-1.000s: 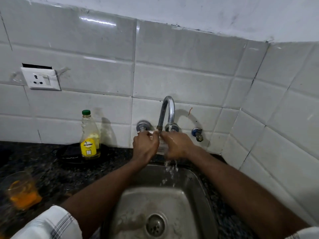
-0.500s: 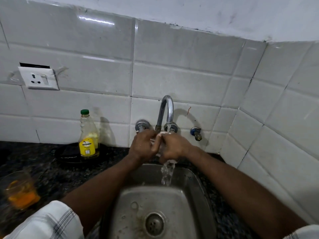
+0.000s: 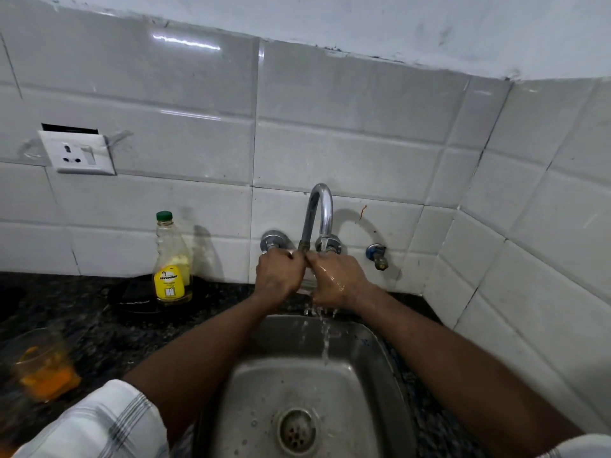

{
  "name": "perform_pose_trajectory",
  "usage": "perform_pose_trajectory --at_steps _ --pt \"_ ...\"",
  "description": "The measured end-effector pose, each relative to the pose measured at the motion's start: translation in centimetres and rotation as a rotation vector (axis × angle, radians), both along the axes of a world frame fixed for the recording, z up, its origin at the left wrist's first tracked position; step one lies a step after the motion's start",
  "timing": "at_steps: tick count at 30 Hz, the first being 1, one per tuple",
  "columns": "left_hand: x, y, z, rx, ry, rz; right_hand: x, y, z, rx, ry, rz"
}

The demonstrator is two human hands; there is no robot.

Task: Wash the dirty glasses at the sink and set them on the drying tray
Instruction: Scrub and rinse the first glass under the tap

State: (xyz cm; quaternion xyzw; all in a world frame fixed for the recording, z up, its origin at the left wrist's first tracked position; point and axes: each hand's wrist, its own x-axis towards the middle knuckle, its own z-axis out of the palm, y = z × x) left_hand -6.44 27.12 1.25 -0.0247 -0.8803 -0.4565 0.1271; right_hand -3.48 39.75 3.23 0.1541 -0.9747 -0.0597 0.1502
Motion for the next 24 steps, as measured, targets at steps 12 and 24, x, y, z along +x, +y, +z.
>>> perform_pose_trajectory --at_steps 12,24 --pt "0.5 -0.2 0.0 -0.010 0.056 -0.074 0.6 -0.1 0.5 0.004 -0.031 -0.007" --pt "0.3 0.2 -1.2 0.025 0.240 -0.079 0.8 0.4 1.1 -0.133 -0.120 -0.001"
